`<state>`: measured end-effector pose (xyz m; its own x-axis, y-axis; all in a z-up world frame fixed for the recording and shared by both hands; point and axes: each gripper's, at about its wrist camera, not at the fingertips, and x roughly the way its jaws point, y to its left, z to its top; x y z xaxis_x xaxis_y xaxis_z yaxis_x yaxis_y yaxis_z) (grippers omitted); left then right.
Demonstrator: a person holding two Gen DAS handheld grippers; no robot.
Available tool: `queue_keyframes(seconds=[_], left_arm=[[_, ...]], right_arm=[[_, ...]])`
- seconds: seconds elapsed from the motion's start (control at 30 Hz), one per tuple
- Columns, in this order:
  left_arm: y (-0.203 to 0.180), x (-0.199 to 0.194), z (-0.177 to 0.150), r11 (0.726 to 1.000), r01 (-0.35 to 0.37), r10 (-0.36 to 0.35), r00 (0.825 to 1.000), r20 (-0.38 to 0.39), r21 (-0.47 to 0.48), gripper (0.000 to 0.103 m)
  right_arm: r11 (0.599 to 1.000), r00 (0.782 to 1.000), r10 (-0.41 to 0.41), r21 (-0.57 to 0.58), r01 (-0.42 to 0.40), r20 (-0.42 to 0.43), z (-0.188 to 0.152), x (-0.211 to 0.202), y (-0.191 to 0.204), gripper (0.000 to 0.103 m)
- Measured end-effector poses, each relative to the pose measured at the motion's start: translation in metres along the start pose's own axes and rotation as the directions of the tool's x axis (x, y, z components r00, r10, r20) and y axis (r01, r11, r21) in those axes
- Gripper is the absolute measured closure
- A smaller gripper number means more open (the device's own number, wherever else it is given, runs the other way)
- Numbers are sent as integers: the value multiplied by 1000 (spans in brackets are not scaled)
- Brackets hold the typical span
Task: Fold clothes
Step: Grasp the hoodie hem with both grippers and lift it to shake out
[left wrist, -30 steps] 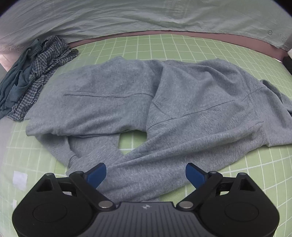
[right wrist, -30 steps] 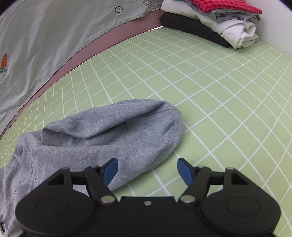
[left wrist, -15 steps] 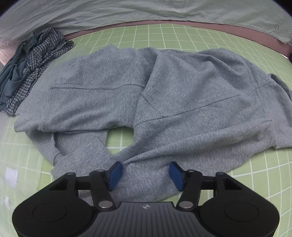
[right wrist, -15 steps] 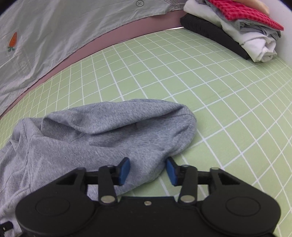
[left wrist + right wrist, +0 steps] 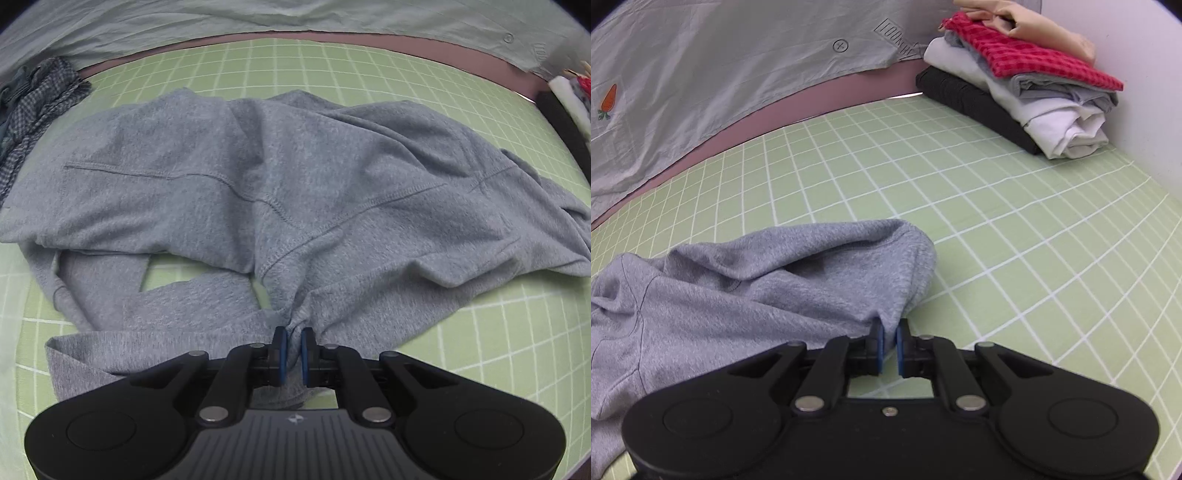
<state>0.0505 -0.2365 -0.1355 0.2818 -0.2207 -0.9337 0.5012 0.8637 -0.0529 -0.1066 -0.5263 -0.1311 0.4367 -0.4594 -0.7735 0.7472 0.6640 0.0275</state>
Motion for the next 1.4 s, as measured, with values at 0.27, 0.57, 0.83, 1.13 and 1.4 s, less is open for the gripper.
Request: queue_keyframes(seconds=[0.27,0.57,0.83,1.13,1.4], left_arm=[[-70,-15,-22,980,156,-157,988,-2,123,95],[-71,-36,-17,982,180,-183,981,64,50,95],[-4,-57,10,999,17,-9,984,177,-43,103],[101,-58,44,977,-24,64,981,185,-211,102],[89,-35,37,981,12,14,991,133,-193,95]], right_arm=[[966,969,-246,92,244,17,-13,-19,-120,97],[957,963,-268,120,263,32,-14,-39,-147,97],[985,968,-169,-12,174,184,43,-42,-67,97],[990,946,39,-140,7,320,121,-35,67,97],[962,890,262,-24,-273,372,155,-58,97,96]])
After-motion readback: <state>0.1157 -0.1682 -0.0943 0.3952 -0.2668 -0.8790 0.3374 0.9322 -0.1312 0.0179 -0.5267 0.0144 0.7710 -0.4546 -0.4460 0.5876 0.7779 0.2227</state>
